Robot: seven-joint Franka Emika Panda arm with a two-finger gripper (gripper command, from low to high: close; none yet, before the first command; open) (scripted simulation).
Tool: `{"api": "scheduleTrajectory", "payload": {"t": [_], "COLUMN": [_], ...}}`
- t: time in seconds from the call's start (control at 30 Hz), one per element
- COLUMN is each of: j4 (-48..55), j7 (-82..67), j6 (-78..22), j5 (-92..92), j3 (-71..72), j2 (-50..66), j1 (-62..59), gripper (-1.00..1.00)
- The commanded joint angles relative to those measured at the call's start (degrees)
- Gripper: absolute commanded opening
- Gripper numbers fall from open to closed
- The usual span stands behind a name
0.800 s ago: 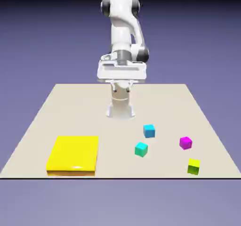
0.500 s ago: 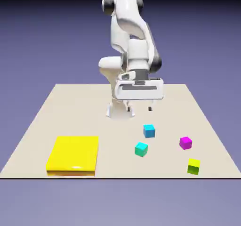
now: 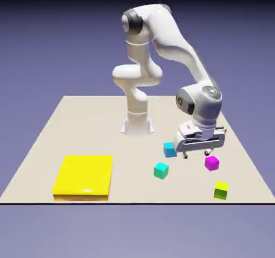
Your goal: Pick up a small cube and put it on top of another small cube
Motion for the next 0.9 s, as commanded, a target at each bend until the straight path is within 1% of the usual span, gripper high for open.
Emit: {"api": "scheduleTrajectory", "payload": {"t": [0.0,0.33,0.4,0.5,0.53,0.57,0.6,0.7,0.87], "j4": [1.4,15.8,15.8,11.6,11.0,11.0,11.0,15.3,9.4], "j7": [0.9,10.4,10.4,11.5,11.7,11.7,11.7,10.6,0.0], "j6": [-1.9,-20.5,-20.5,-13.0,-12.0,-12.0,-12.0,-19.5,-20.9], "j5": [-0.3,-3.8,-3.8,-6.2,-6.5,-6.5,-6.5,-4.1,-0.2], "j3": [1.1,12.5,12.5,10.1,9.8,9.8,9.8,12.2,3.6], "j2": [2.1,22.8,22.8,26.4,26.9,26.9,26.9,23.3,13.3], "j1": [0.1,0.7,0.7,1.9,2.0,2.0,2.0,0.8,-2.9], "gripper": [0.00,0.00,0.00,0.00,0.00,-1.00,-1.00,-1.00,-1.00]}}
